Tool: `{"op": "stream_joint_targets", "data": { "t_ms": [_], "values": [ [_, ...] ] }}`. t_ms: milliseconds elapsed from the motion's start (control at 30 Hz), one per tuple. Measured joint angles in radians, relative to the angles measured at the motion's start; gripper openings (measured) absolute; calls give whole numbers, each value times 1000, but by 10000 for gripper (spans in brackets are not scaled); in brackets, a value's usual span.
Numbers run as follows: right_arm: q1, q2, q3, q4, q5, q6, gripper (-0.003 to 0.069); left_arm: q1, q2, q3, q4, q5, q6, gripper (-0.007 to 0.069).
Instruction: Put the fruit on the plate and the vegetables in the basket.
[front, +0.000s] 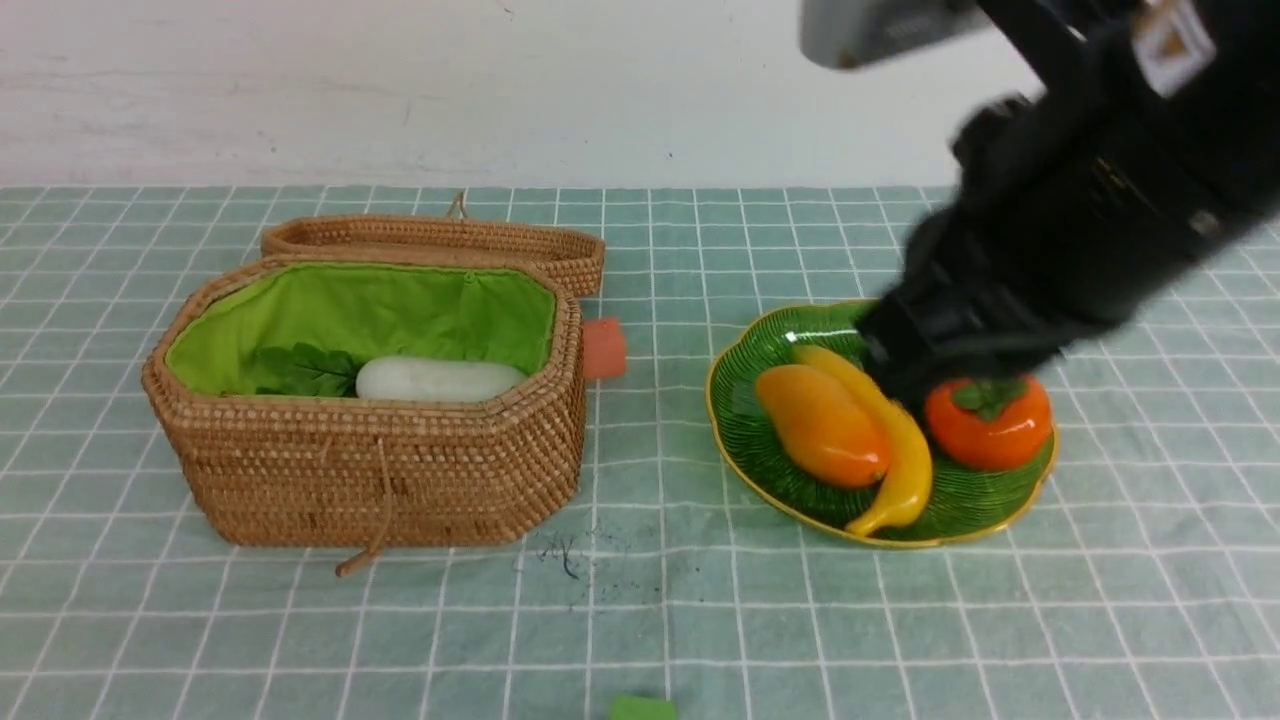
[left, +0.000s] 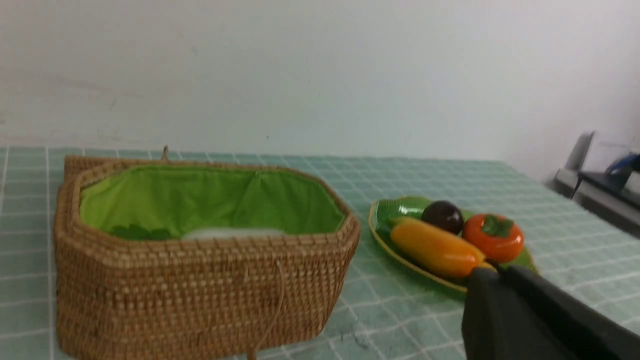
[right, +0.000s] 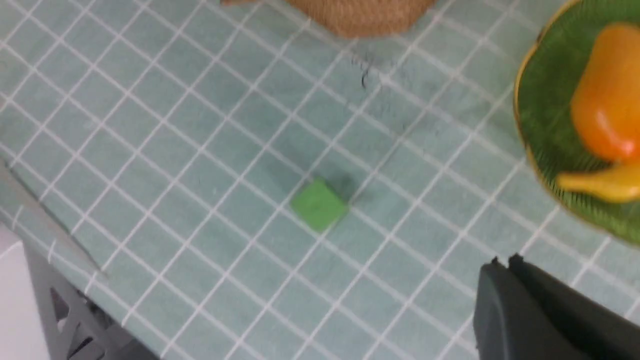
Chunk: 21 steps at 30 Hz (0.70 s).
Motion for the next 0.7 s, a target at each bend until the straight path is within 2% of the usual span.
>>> {"op": "stream_joint_targets", "data": {
  "t_ms": [33,100,267,700],
  "values": [
    [0,-8,0,0,0,0,0,0,0,2,0,0,0,-13],
    [-1,-100,141,-9,2,67,3,0,0,10,2,3,0,-13],
    [-1,-255,298,-9,5,105,6,0,1,12,2,8,-2,-13],
    [-1,-375,325,-9,5,114,19,0,1,12,2,8,-2,-13]
  ]
}}
